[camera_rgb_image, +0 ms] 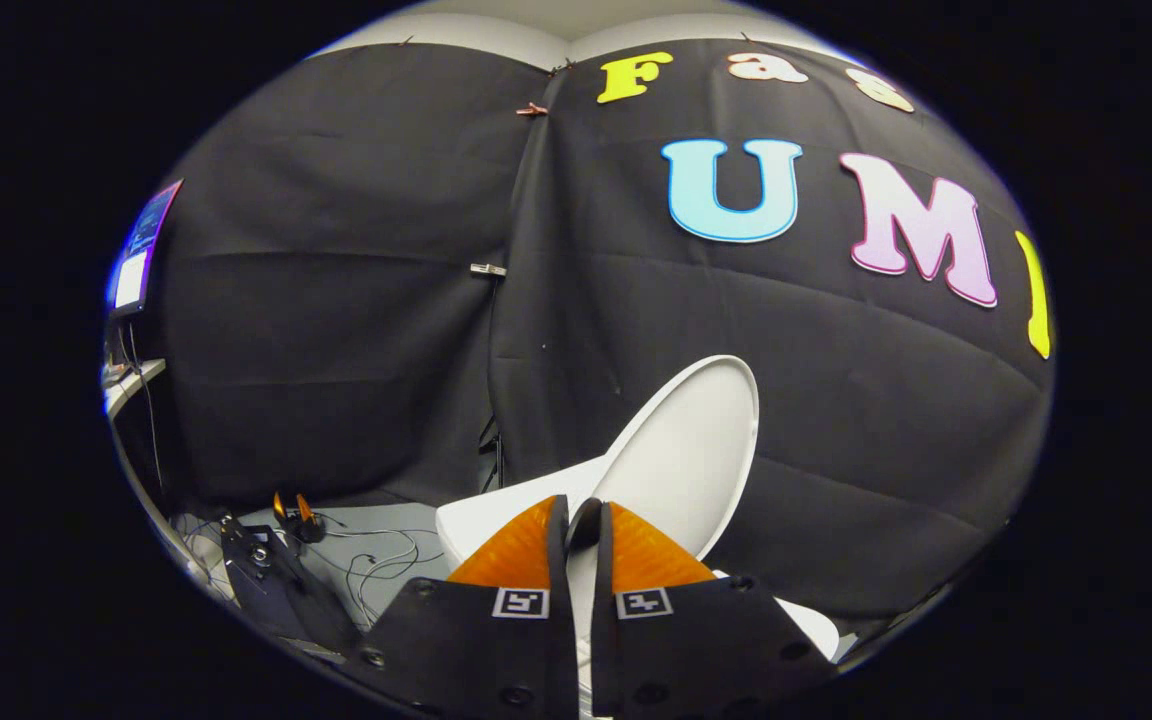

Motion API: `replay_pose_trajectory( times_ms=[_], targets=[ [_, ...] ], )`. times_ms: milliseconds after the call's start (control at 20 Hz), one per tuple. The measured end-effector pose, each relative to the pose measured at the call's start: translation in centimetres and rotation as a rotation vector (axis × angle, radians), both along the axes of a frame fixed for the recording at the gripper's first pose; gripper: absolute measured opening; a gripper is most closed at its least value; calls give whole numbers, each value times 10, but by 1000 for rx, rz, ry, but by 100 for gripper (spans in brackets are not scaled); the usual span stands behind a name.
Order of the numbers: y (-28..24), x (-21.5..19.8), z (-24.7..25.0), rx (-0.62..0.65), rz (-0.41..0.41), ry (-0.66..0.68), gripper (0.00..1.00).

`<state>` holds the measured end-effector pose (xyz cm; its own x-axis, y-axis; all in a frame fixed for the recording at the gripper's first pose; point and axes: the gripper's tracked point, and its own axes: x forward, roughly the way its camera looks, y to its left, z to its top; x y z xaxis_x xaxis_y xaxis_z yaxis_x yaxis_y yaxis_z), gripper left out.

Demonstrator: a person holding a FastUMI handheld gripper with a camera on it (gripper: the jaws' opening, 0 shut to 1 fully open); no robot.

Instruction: Open the toilet lid.

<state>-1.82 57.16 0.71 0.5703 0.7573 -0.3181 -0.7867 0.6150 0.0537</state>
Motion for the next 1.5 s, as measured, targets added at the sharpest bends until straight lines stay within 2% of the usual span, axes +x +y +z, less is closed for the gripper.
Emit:
replay_pose_trajectory(
  times_ms=[300, 400, 600, 700, 900, 1100, 1250, 1500],
  targets=[
    [28, 6, -4, -18, 33, 33, 10],
    [39, -13, -9, 5, 97, 106, 13],
    [58, -46, -25, -3, 202, 262, 71],
    [57, -39, -30, -16, 186, 202, 100],
    [53, -42, -32, -24, 208, 155, 100],
    [35, -29, -16, 44, 187, 176, 100],
    [8, -15, -7, 69, 135, 161, 100],
    [-50, 11, 30, 136, 35, 57, 100]
  ],
)
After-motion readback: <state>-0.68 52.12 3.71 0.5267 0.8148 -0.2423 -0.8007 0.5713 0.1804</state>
